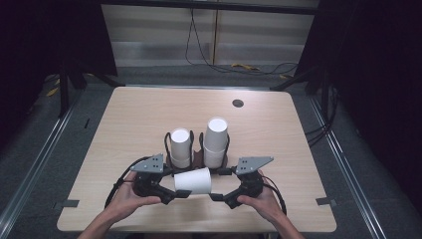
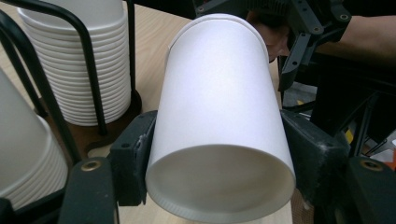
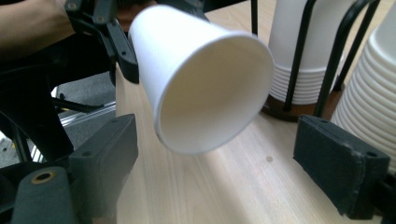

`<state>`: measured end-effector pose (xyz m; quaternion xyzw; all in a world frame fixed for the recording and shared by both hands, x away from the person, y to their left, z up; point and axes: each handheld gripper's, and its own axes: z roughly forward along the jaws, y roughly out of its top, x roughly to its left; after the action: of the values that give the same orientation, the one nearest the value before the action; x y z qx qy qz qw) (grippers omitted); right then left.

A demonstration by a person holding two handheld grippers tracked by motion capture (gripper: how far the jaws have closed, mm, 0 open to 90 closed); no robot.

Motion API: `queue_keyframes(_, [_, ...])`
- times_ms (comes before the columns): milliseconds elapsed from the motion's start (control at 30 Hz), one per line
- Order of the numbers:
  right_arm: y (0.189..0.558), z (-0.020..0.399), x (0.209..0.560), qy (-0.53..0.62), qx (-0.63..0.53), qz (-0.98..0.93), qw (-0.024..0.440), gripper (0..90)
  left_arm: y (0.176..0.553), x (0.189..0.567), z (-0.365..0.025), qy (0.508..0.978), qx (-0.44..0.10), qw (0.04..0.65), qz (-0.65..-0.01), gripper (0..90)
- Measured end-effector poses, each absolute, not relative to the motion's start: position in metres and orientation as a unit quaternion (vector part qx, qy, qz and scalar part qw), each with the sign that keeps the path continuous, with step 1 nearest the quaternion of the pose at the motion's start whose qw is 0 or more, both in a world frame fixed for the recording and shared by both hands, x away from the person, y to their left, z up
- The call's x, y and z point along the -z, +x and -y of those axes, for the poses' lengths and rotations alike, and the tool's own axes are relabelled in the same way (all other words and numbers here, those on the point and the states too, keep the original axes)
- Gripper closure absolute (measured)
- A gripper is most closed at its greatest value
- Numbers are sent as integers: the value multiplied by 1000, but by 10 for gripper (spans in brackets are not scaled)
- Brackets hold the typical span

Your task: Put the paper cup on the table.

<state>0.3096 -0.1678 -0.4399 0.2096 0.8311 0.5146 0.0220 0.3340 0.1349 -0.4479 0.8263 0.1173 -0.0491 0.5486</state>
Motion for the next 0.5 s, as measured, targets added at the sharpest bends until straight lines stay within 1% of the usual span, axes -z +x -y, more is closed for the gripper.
queue_keyframes(200, [308,162,438,196,-518,-832,23,139,331,448,-131,825,58,551,-111,329])
queue_keyframes(500, [311,153,441,186,-517,-835,10,140,330,447,-128,822,67,557,-102,328])
